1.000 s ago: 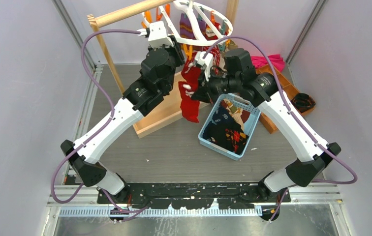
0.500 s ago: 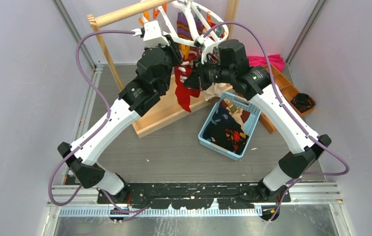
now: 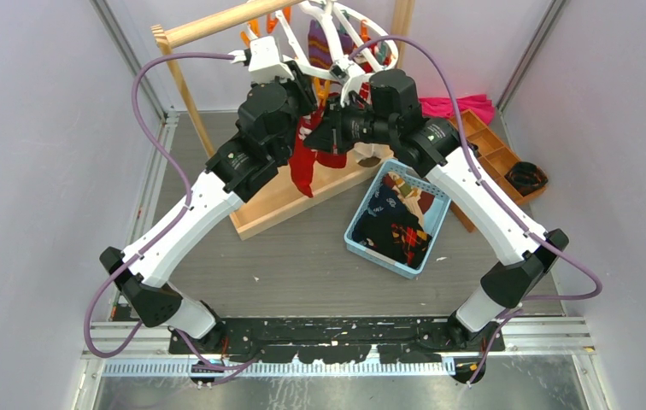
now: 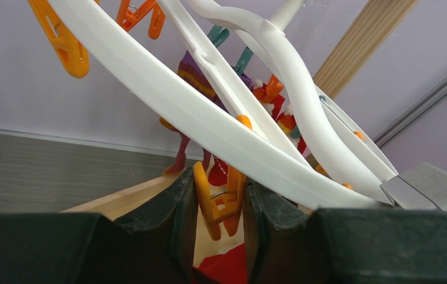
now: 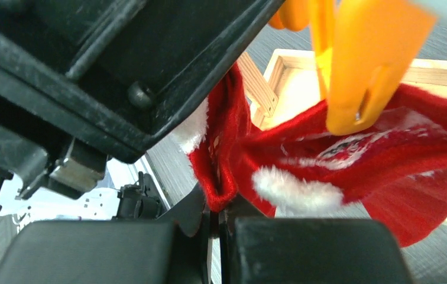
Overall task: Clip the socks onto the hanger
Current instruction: Clamp the sock onto the hanger.
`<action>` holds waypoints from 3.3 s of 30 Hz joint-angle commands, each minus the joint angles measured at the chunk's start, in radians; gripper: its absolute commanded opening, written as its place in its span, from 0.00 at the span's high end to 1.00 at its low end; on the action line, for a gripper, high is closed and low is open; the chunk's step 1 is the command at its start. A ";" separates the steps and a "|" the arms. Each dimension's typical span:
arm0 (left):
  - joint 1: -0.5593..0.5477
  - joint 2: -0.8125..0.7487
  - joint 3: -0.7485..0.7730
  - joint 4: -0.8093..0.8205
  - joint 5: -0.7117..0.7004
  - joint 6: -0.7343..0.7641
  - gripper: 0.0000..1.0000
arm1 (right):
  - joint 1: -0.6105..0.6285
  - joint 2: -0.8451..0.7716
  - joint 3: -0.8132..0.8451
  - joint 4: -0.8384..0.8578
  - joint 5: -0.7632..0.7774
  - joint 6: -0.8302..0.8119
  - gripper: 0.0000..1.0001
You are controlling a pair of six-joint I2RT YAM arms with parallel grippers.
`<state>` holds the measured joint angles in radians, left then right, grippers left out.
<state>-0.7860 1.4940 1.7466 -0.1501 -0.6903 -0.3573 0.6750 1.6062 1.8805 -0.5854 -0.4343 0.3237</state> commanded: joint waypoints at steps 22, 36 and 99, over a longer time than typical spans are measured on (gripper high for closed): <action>0.002 -0.040 0.039 0.015 0.015 -0.021 1.00 | 0.014 -0.036 -0.056 0.068 0.316 0.128 0.99; 0.002 -0.042 0.037 0.007 0.018 -0.025 1.00 | 0.014 -0.014 0.002 0.077 0.236 0.067 0.99; 0.002 -0.056 0.027 0.007 0.030 -0.043 1.00 | 0.023 -0.019 0.015 0.042 0.161 -0.040 0.99</action>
<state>-0.7853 1.4807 1.7466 -0.1711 -0.6609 -0.3866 0.6930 1.6119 1.8717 -0.5625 -0.2840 0.3054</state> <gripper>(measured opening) 0.309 0.089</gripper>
